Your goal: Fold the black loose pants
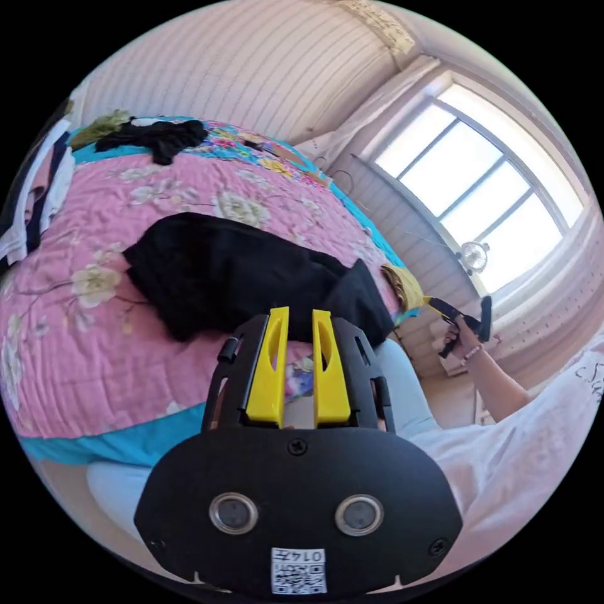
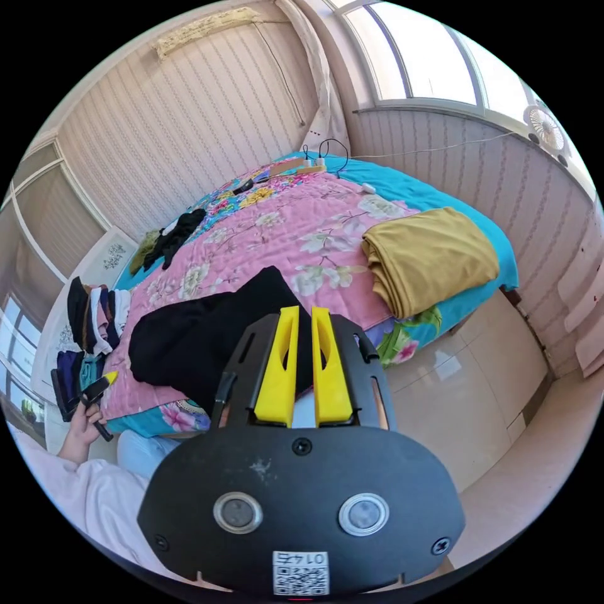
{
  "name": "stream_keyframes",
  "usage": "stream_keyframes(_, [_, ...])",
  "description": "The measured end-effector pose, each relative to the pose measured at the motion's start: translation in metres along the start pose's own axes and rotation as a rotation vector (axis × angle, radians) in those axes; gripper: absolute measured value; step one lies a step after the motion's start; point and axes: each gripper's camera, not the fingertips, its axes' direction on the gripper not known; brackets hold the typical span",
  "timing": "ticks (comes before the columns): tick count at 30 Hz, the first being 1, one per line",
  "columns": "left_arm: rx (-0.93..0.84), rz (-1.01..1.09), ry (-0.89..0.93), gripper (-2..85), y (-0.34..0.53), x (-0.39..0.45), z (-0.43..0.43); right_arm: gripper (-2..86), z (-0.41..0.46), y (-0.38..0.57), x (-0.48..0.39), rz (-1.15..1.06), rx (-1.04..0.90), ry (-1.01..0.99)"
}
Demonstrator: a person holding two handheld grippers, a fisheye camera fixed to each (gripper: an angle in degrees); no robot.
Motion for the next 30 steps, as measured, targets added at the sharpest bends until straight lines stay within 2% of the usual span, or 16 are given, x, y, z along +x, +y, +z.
stream_keyframes(1, [0.016,-0.061,-0.086,6.8,-0.002,-0.022,-0.009,2.3,-0.004,-0.006,-0.005,-0.013,0.009,-0.016])
stream_keyframes(4, [0.062,-0.188,-0.183,8.7,-0.020,-0.065,-0.022,2.4,-0.003,-0.019,-0.033,-0.095,-0.008,-0.107])
stream_keyframes(8, [0.087,-0.258,-0.321,13.0,-0.050,-0.098,-0.011,2.7,0.007,-0.024,-0.085,-0.189,-0.053,-0.225])
stream_keyframes(11, [-0.006,-0.356,-0.248,10.7,-0.059,-0.124,0.015,3.4,0.017,-0.020,-0.132,-0.273,-0.122,-0.347])
stream_keyframes(12, [-0.063,-0.361,-0.184,7.5,-0.059,-0.128,0.025,3.9,0.022,-0.018,-0.153,-0.334,-0.159,-0.367])
stream_keyframes(14, [-0.095,-0.325,-0.155,2.2,-0.056,-0.124,0.027,4.8,0.026,-0.017,-0.185,-0.430,-0.185,-0.368])
stream_keyframes(15, [-0.049,-0.273,-0.155,0.2,-0.050,-0.116,0.019,5.5,0.028,-0.019,-0.206,-0.506,-0.194,-0.371])
stream_keyframes(19, [0.025,-0.011,0.001,-0.9,-0.008,-0.067,-0.020,9.0,0.035,-0.032,-0.289,-0.767,-0.225,-0.389])
stream_keyframes(22, [-0.016,0.094,0.039,-1.0,0.043,-0.038,-0.034,12.5,0.045,-0.042,-0.351,-0.898,-0.255,-0.426])
stream_keyframes(24, [-0.052,0.091,0.056,-1.0,0.073,-0.030,-0.036,13.9,0.054,-0.042,-0.388,-0.971,-0.281,-0.439])
stream_keyframes(26, [-0.099,0.076,0.062,-1.0,0.097,-0.026,-0.037,15.3,0.070,-0.033,-0.424,-1.076,-0.335,-0.403])
stream_keyframes(28, [-0.126,0.035,0.063,-1.0,0.121,-0.025,-0.042,16.4,0.103,-0.010,-0.460,-1.219,-0.447,-0.239])
stream_keyframes(30, [-0.108,0.004,0.089,-1.0,0.132,-0.026,-0.051,15.8,0.131,0.005,-0.470,-1.259,-0.548,-0.057])
